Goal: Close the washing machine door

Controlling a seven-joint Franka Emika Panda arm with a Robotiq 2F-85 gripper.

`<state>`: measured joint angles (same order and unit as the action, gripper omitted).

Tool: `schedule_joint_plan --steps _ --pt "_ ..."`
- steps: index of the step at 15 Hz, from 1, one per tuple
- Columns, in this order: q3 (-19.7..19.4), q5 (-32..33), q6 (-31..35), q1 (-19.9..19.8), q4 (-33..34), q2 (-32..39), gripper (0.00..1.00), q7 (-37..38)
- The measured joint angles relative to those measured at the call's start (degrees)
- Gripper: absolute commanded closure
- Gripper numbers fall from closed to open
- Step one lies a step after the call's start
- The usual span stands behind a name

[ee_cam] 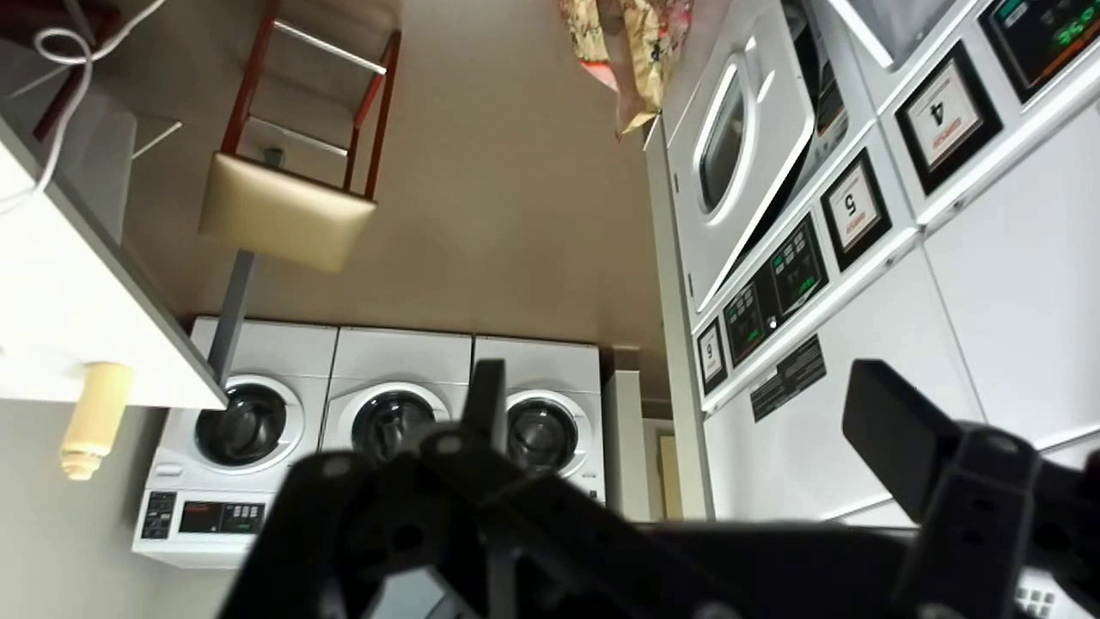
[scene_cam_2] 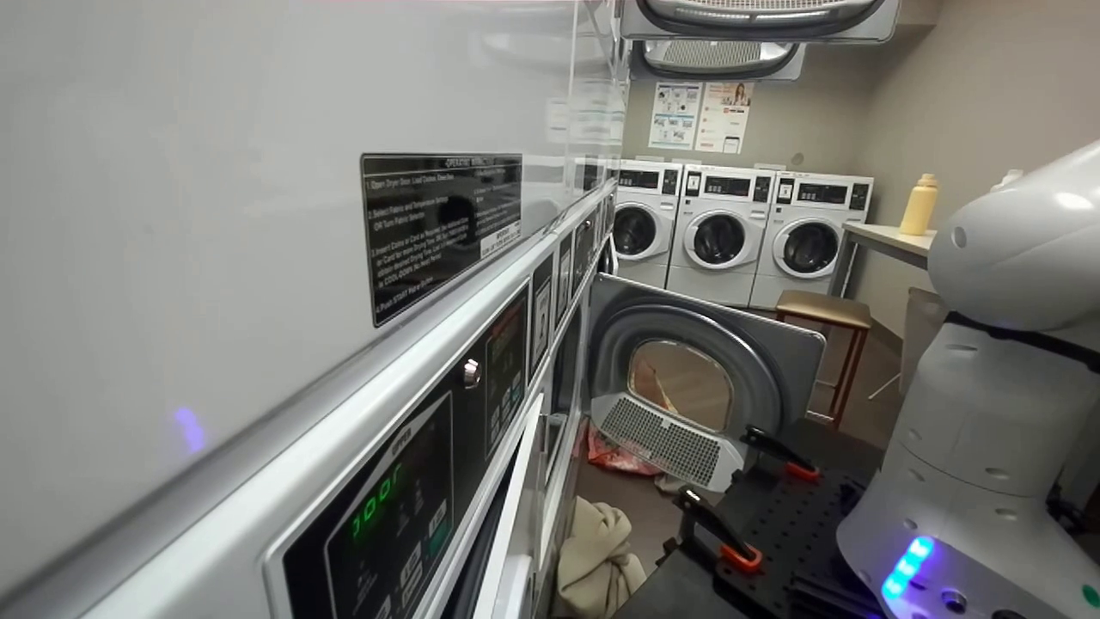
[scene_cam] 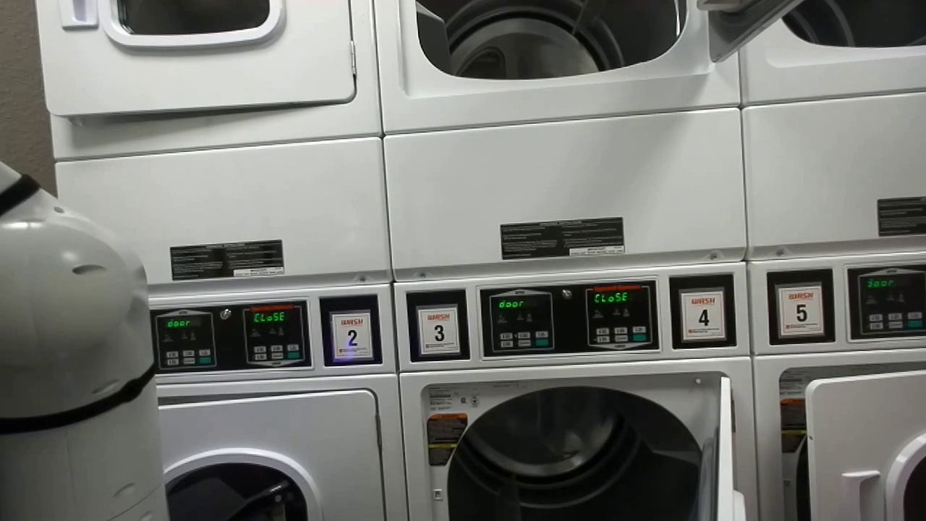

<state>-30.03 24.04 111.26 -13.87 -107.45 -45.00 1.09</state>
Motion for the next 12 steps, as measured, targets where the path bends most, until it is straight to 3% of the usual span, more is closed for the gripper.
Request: schedule_joint_plan --steps 4,12 --pt "-1.0 -5.9 -0.6 1.5 6.6 8.1 0.0 -2.1" --pt "-0.8 -7.1 0.5 -0.3 7.4 10.0 0.0 -2.1"
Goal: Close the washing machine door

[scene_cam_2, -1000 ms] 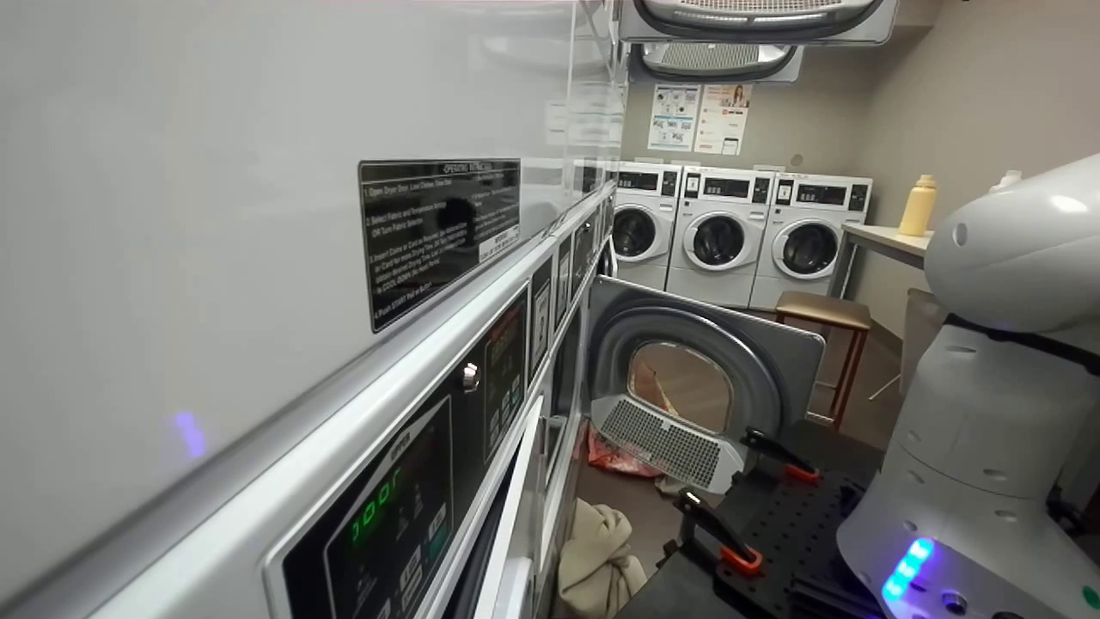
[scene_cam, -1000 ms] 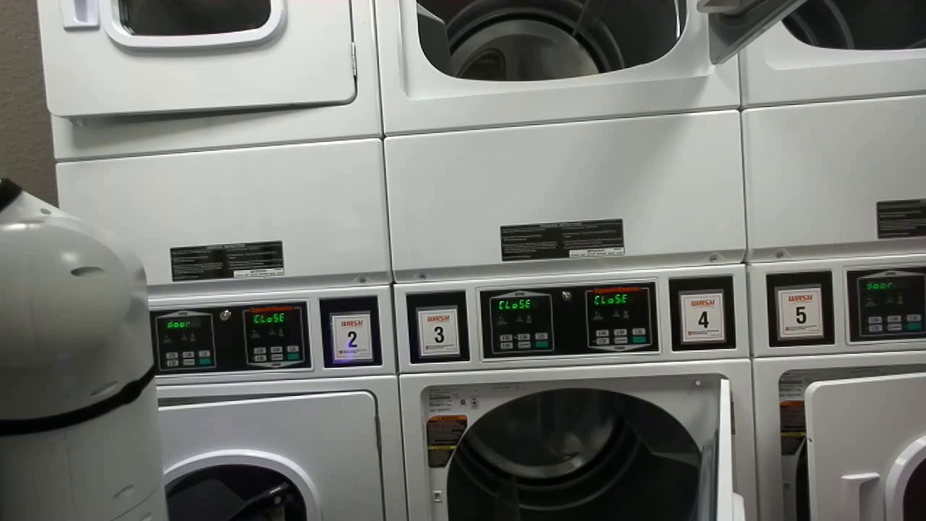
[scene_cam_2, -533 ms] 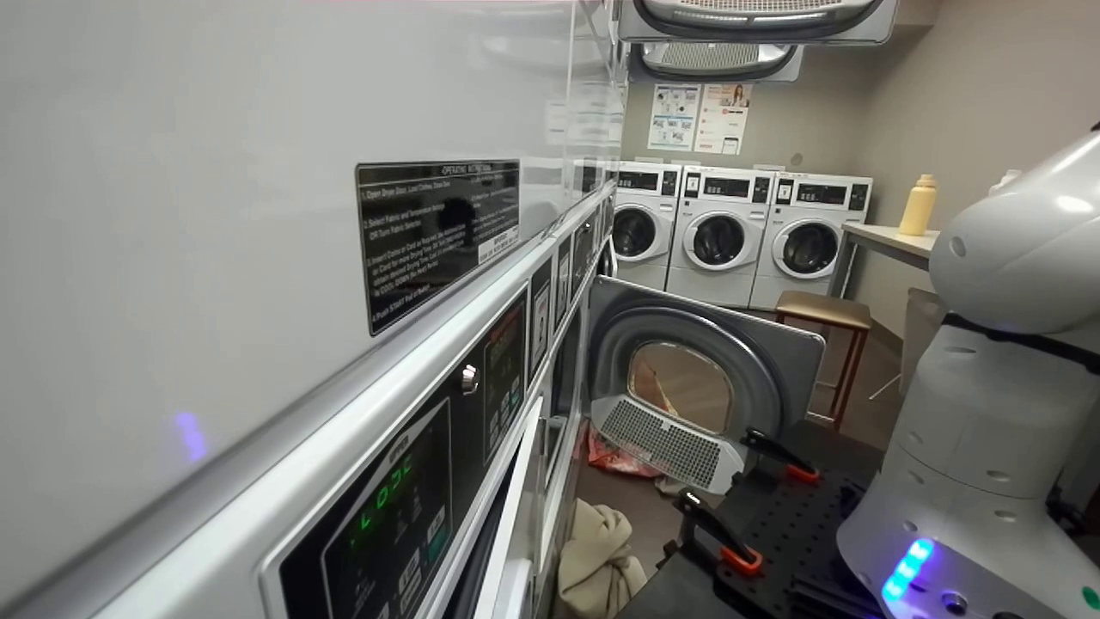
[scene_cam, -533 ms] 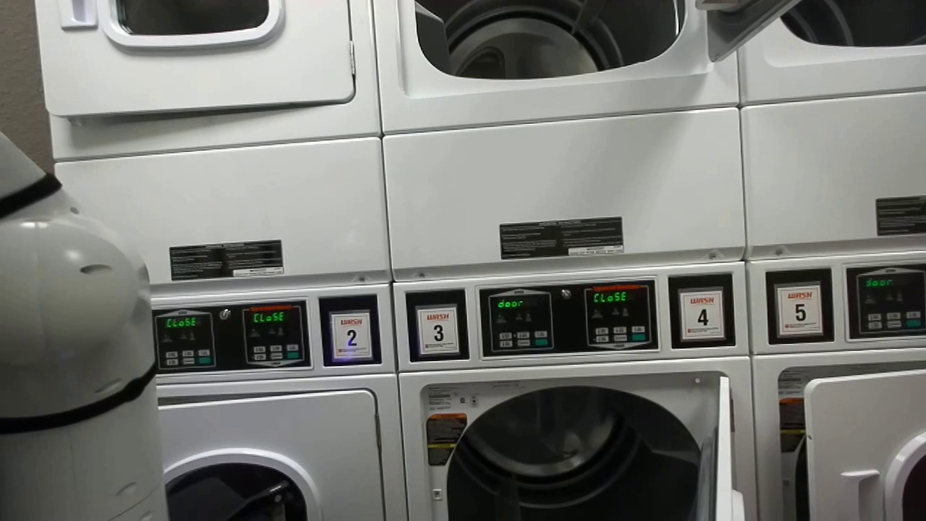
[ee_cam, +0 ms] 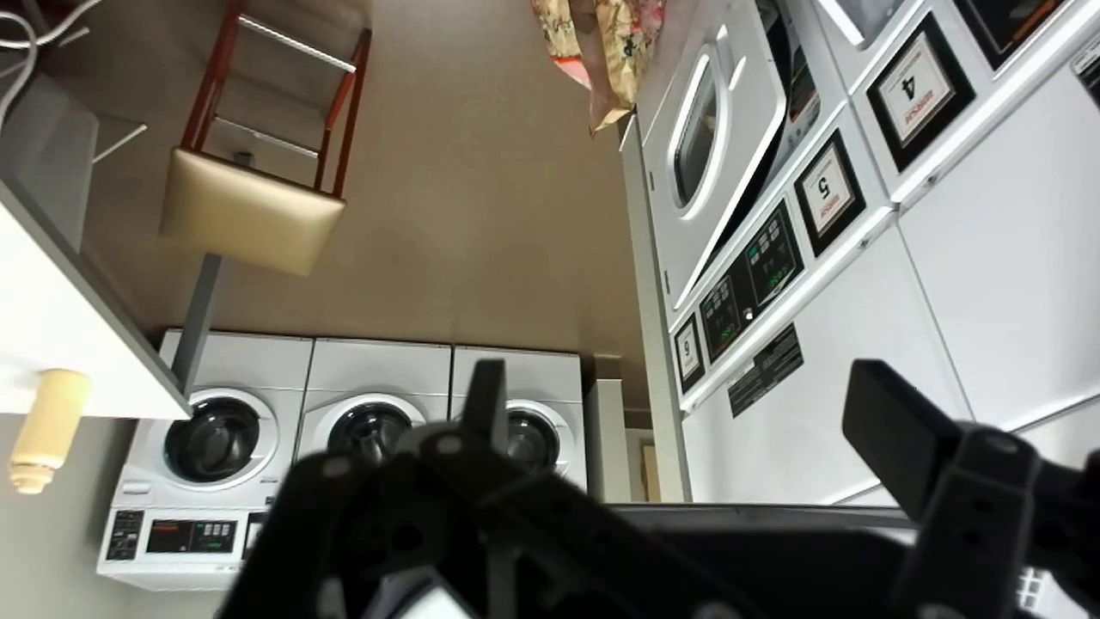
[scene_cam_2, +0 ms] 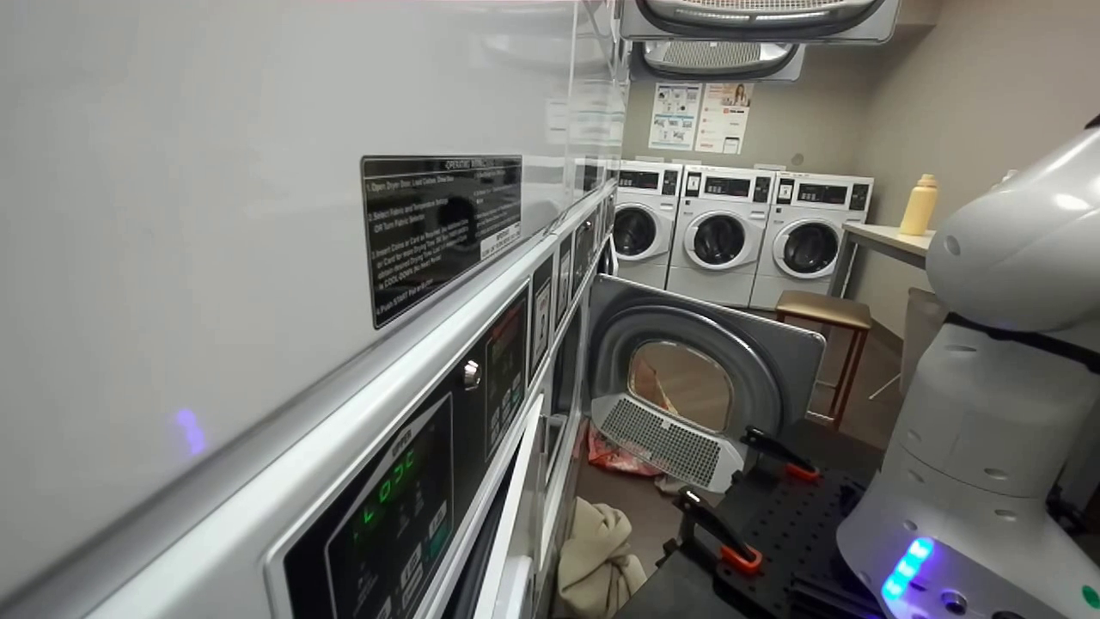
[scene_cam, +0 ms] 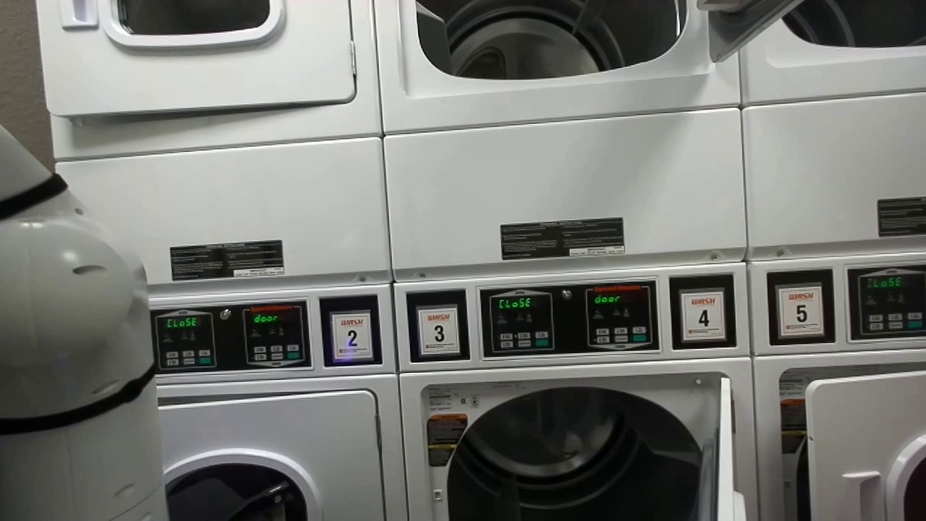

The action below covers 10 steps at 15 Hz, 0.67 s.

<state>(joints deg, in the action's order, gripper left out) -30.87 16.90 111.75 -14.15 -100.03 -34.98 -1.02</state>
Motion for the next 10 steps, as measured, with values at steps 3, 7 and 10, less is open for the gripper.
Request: schedule_joint_plan --steps 3,7,10 --pt "-2.1 -0.8 3.0 -1.2 1.6 2.9 0.0 0.0" --pt "-8.4 -4.5 7.1 -1.6 7.3 8.9 0.0 -2.1" --pt "-14.8 -10.9 7.0 -0.8 13.2 14.0 0.0 -7.0"
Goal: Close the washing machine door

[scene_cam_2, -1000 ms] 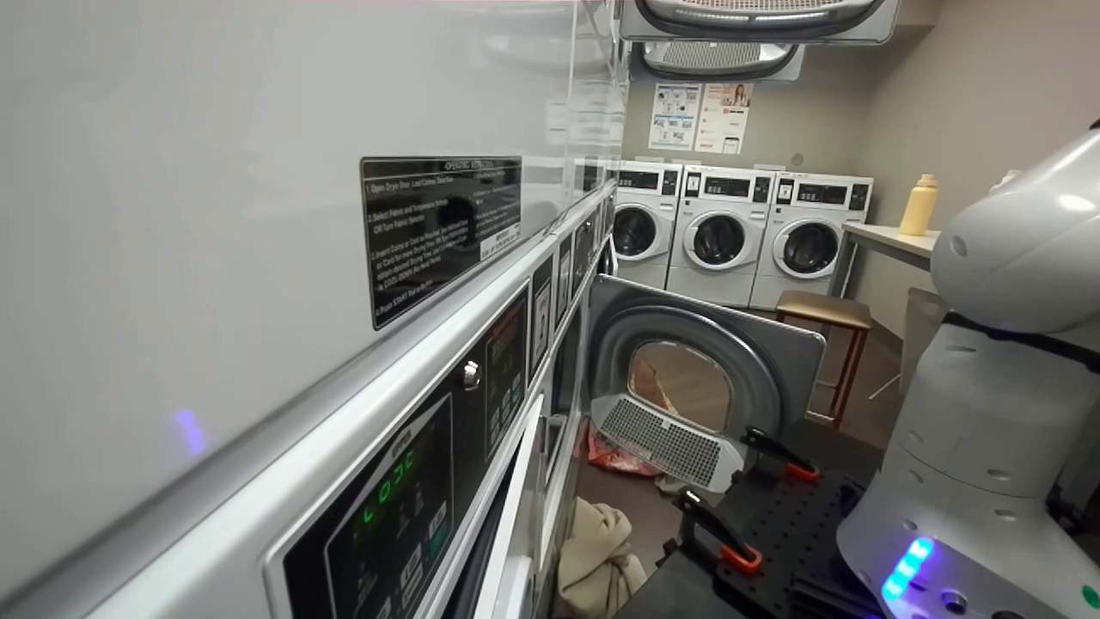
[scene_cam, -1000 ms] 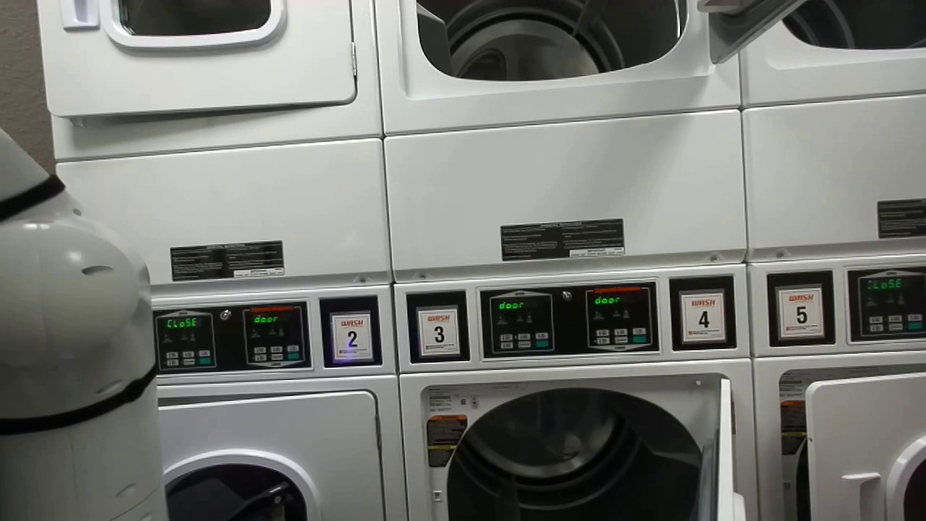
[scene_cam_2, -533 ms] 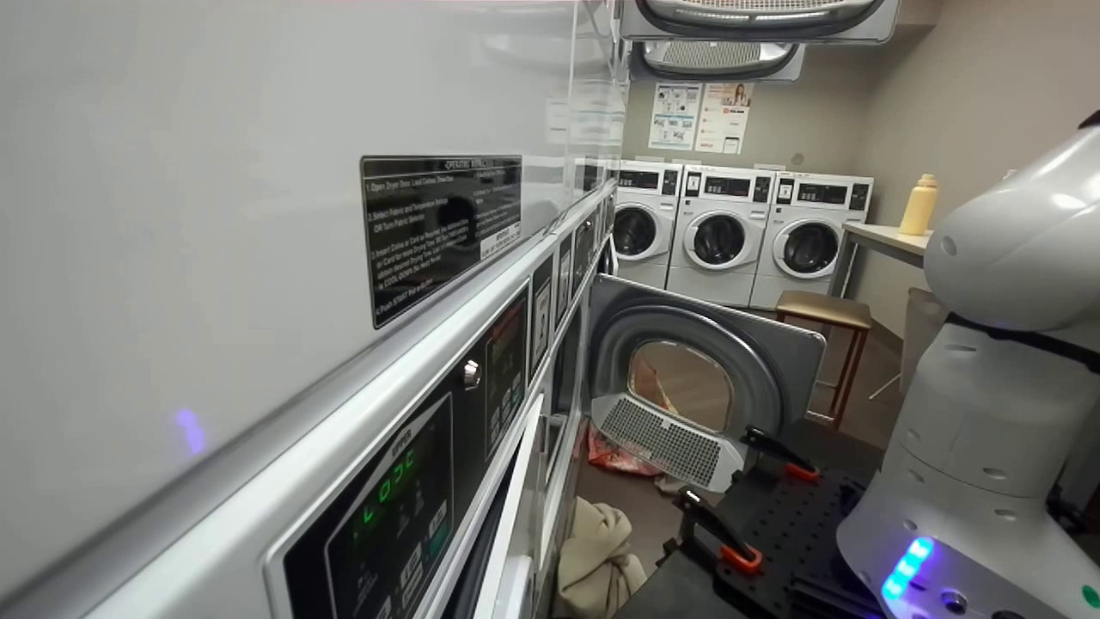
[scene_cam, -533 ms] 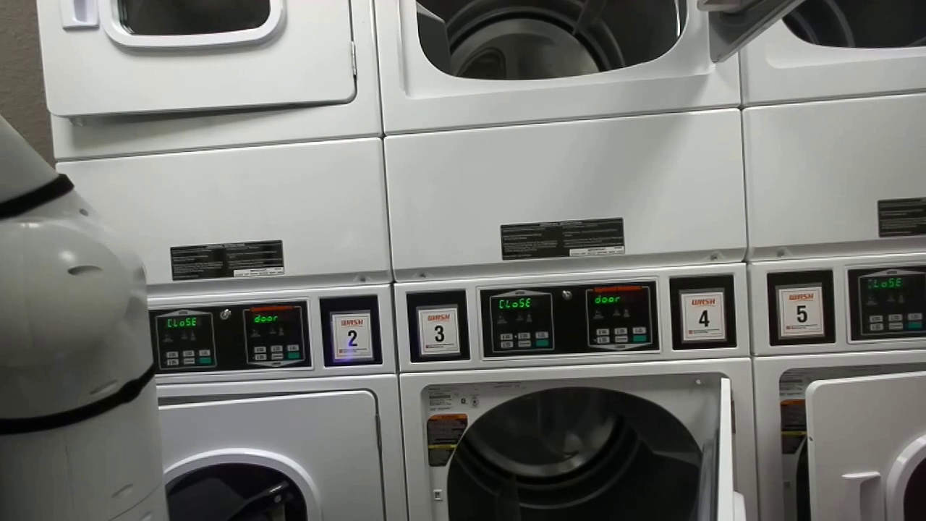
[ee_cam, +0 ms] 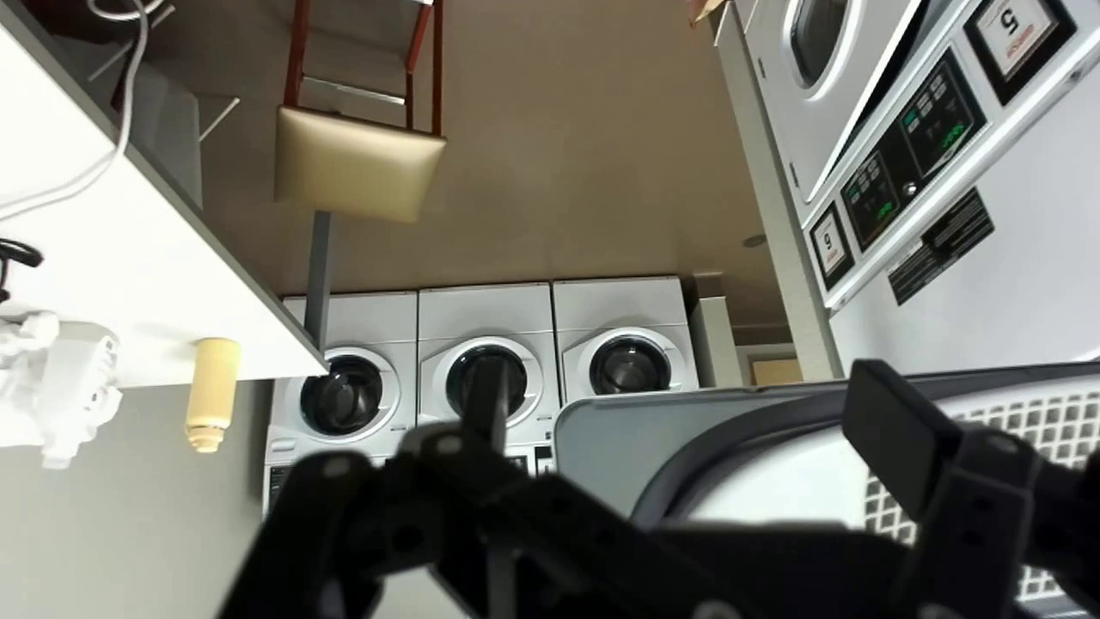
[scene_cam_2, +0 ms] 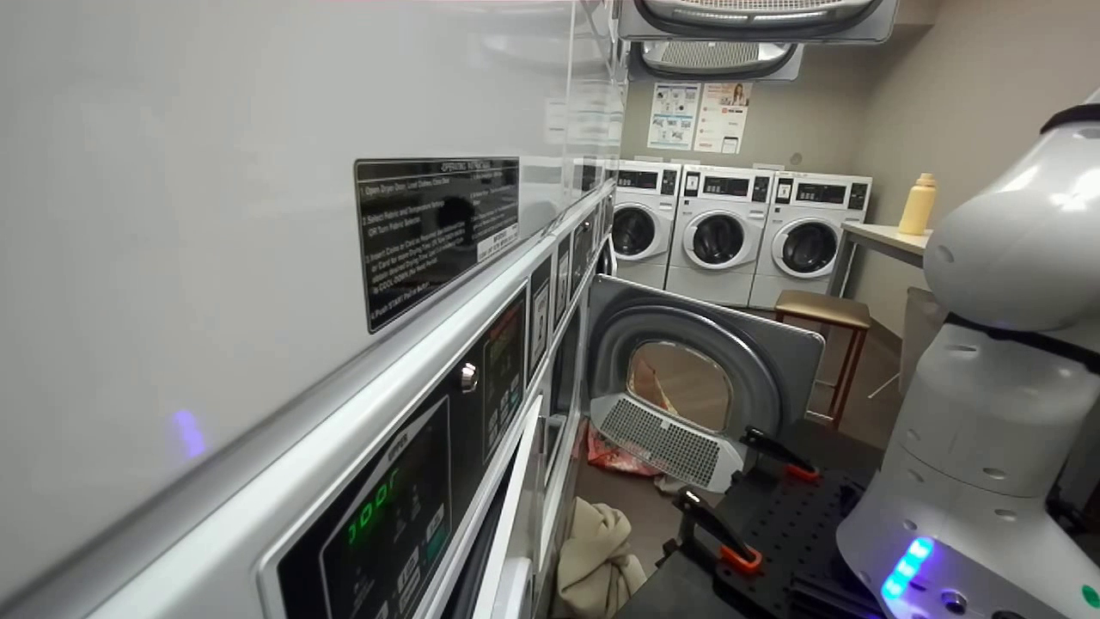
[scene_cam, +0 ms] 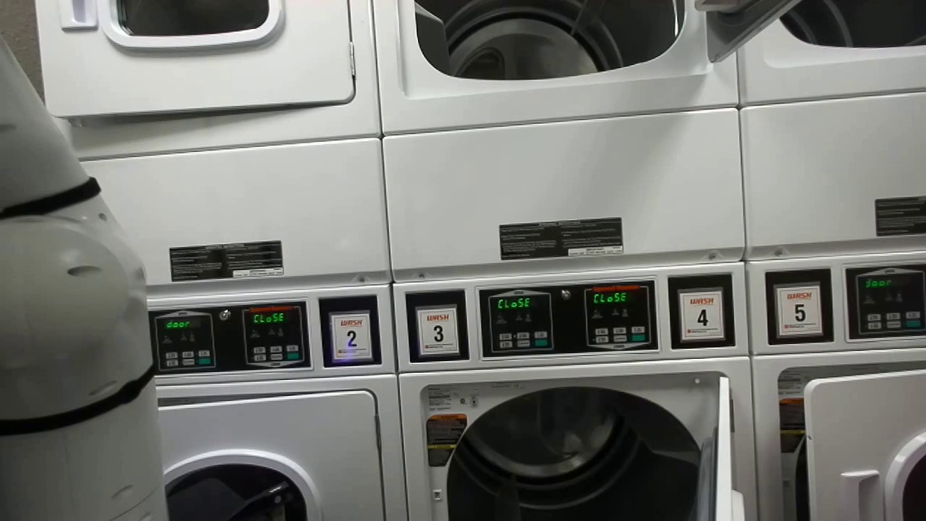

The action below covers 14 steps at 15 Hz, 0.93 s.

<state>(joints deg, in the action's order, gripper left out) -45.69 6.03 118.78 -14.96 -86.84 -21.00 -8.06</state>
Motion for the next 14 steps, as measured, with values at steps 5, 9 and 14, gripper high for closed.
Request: schedule_joint_plan --steps 5,9,14 --pt "-13.4 -12.0 0.0 4.4 8.4 8.5 0.0 -8.3" --pt "-26.6 -24.3 -0.1 10.7 12.4 16.2 0.0 -15.3" --pt "-32.1 -35.9 -3.0 11.6 12.8 23.1 0.0 -22.4"
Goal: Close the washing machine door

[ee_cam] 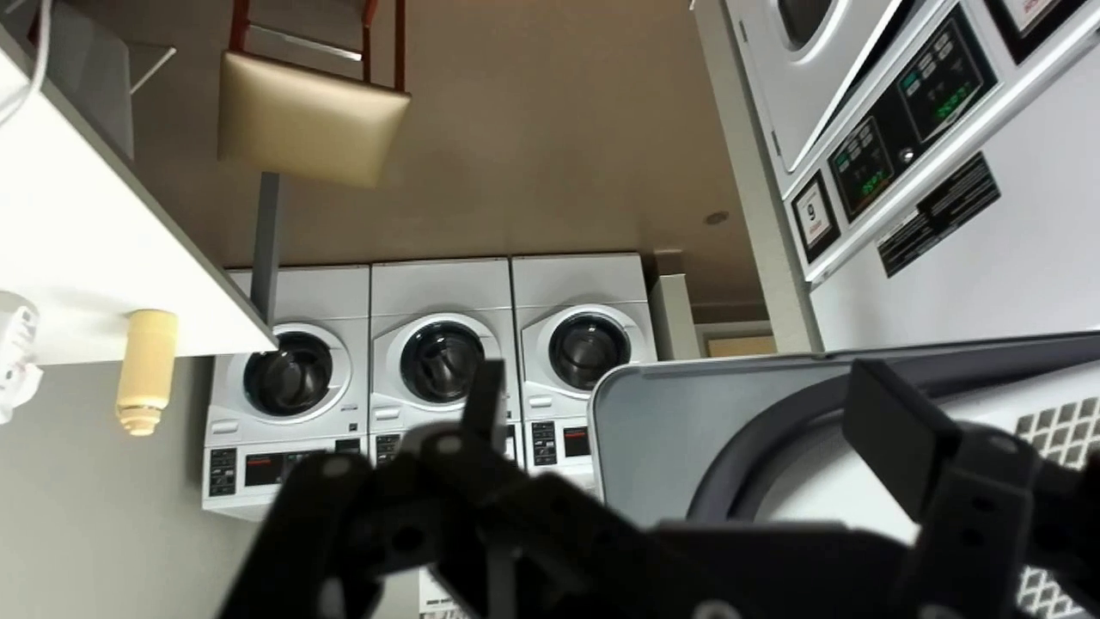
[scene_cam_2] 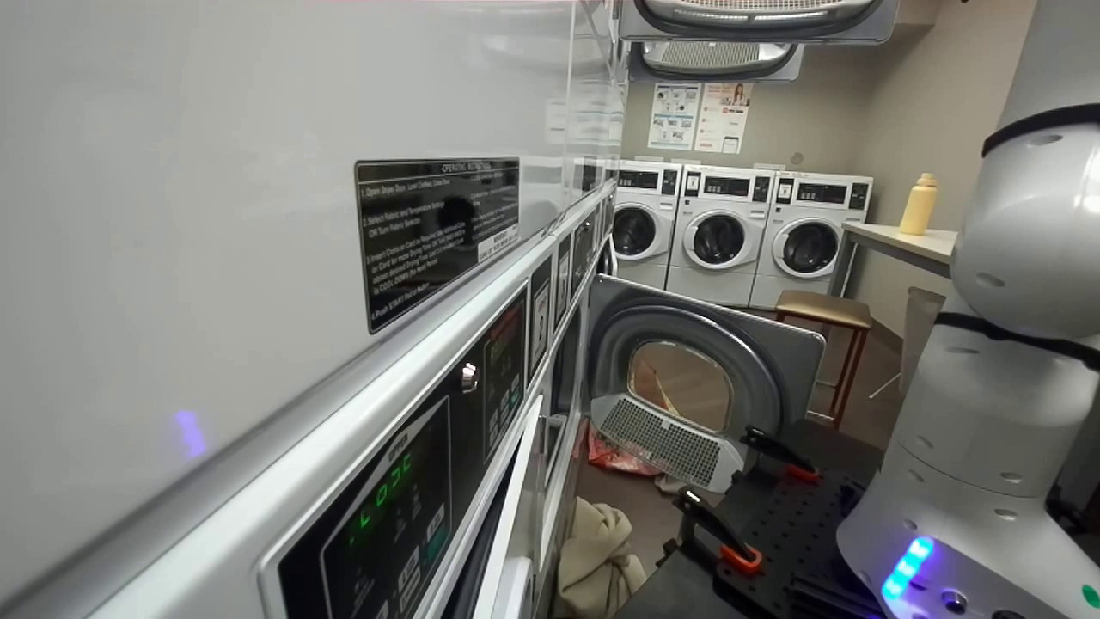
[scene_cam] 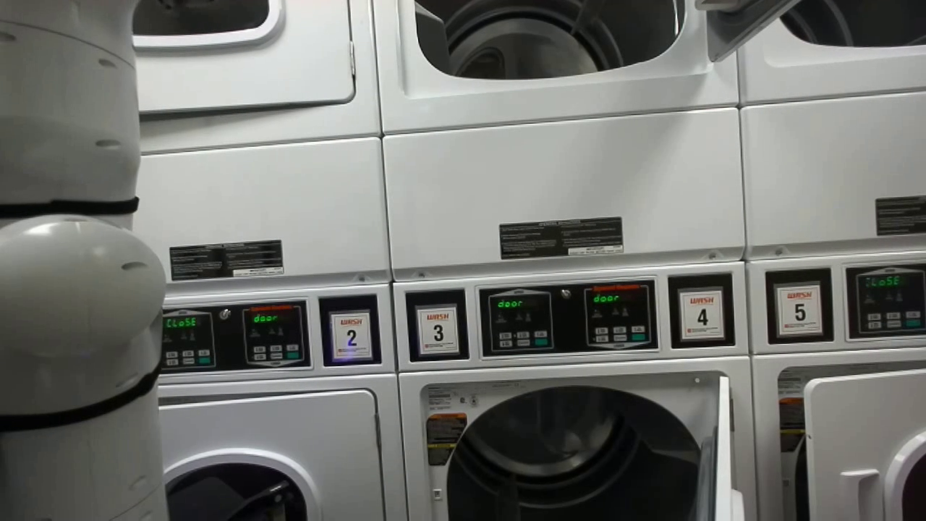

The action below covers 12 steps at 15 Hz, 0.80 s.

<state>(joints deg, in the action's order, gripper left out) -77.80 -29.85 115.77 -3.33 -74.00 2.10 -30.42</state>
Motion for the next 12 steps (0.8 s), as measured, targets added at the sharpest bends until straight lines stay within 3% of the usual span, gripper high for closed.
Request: schedule_joint_plan --steps 3,7,9,12 --pt "0.0 -5.1 -2.5 -3.2 1.5 3.6 0.0 -0.3" --pt "0.0 -5.7 -2.7 -4.5 2.4 5.5 0.0 0.2" --pt "5.8 -2.2 -1.5 -8.2 2.3 4.3 0.0 1.3" --pt "7.0 -4.3 0.4 -10.8 2.4 5.9 0.0 1.6"
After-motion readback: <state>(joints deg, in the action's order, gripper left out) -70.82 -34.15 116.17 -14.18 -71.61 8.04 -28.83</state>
